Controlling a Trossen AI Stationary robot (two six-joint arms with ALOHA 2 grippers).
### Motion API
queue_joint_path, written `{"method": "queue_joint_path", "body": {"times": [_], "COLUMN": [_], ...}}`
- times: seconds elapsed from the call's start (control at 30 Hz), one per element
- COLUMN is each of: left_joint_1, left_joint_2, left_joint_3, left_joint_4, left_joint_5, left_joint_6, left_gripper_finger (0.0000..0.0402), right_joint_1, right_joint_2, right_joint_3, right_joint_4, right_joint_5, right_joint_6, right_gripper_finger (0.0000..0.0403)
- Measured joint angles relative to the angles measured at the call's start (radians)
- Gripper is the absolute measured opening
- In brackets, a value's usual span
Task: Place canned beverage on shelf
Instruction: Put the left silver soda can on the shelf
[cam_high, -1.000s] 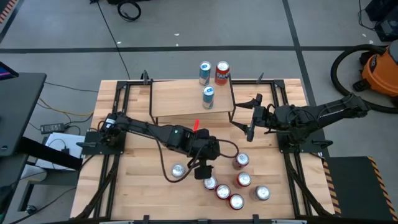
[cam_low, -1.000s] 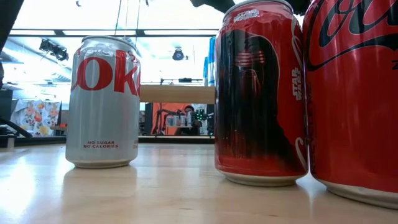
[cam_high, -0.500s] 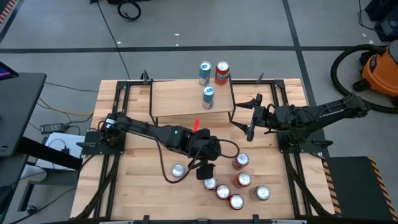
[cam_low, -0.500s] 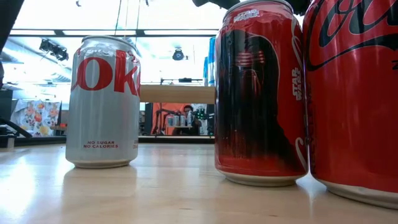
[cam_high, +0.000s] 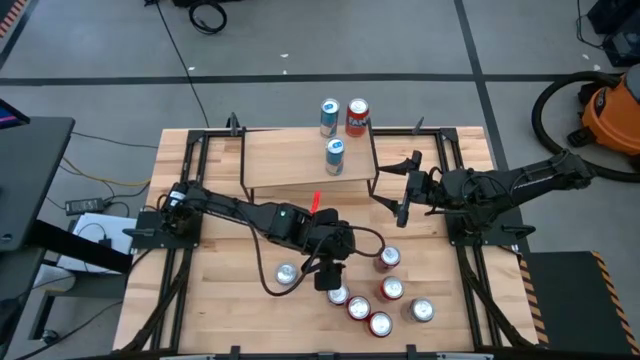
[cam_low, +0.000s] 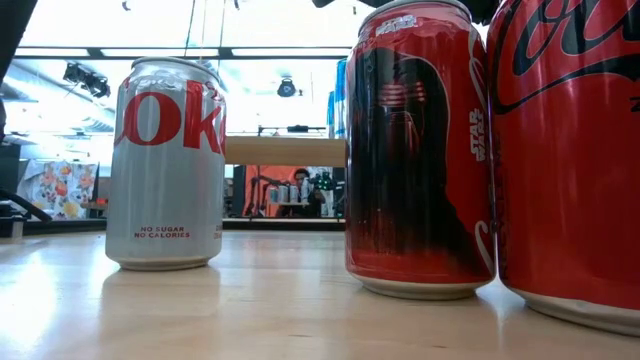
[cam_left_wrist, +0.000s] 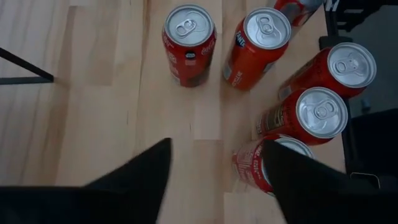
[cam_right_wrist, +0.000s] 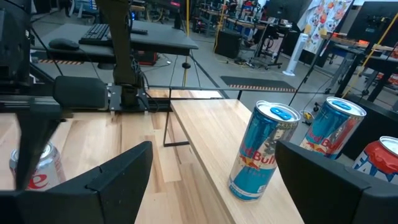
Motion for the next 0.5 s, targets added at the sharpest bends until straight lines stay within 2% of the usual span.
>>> {"method": "queue_joint_path", "body": {"times": [0.1,0.17,0.5], "left_joint_1": [0.0,0.0,0.006], "left_joint_2": [0.0,0.0,0.0], "left_joint_3": [0.0,0.0,0.0], "left_joint_4": [0.012,0.015,0.015], "left_joint_5": [0.0,-0.001,-0.001], "left_joint_6": [0.019,0.038,0.087], "left_gripper_finger": [0.0356,0.0388,0.0392], "right_joint_1": [0.0,0.0,0.0], "right_joint_2": [0.0,0.0,0.0], "right_joint_3": [0.0,0.0,0.0], "right_joint_4": [0.0,0.0,0.0], "right_joint_5": [0.0,0.0,0.0], "right_joint_6": [0.0,0.0,0.0], "right_gripper_finger": [0.0349,0.0349,0.0349]}}
